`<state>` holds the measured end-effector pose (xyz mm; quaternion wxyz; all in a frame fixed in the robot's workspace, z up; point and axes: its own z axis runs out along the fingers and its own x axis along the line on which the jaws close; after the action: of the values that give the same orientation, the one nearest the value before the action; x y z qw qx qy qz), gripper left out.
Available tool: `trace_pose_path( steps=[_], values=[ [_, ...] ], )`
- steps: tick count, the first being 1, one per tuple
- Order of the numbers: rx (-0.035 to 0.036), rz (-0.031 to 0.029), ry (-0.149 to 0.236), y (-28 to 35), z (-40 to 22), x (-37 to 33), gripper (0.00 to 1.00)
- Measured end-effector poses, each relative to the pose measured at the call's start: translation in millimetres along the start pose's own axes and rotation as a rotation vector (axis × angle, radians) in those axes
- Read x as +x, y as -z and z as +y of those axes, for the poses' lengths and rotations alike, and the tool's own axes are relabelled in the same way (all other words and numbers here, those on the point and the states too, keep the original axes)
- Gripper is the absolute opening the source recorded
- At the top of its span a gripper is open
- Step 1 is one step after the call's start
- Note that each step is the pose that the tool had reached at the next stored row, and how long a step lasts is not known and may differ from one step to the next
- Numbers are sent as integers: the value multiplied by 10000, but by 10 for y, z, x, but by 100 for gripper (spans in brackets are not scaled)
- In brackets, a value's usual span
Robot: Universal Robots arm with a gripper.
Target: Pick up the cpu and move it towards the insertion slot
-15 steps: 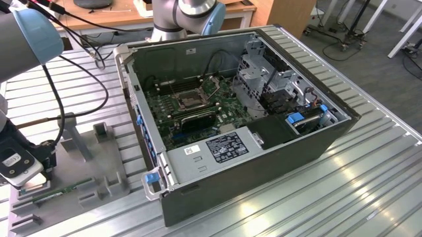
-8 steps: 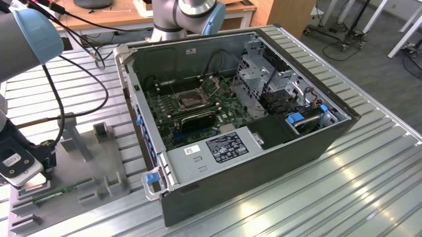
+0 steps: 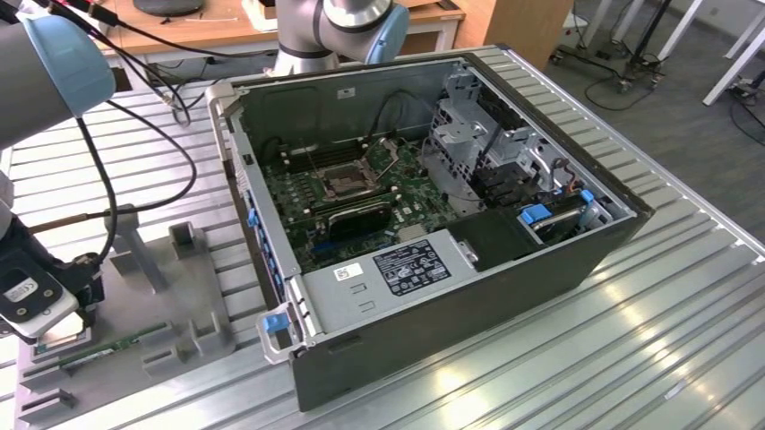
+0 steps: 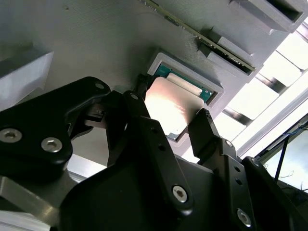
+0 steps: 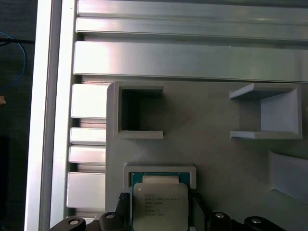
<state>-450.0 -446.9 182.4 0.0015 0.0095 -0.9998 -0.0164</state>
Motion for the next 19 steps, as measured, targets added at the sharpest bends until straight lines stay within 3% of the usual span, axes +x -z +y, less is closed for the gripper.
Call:
trace_pose_path(
  steps=[14, 19],
  values=[
    [0, -1, 0, 20, 1, 0, 62],
    [0, -1, 0, 22, 1, 0, 54]
  ],
)
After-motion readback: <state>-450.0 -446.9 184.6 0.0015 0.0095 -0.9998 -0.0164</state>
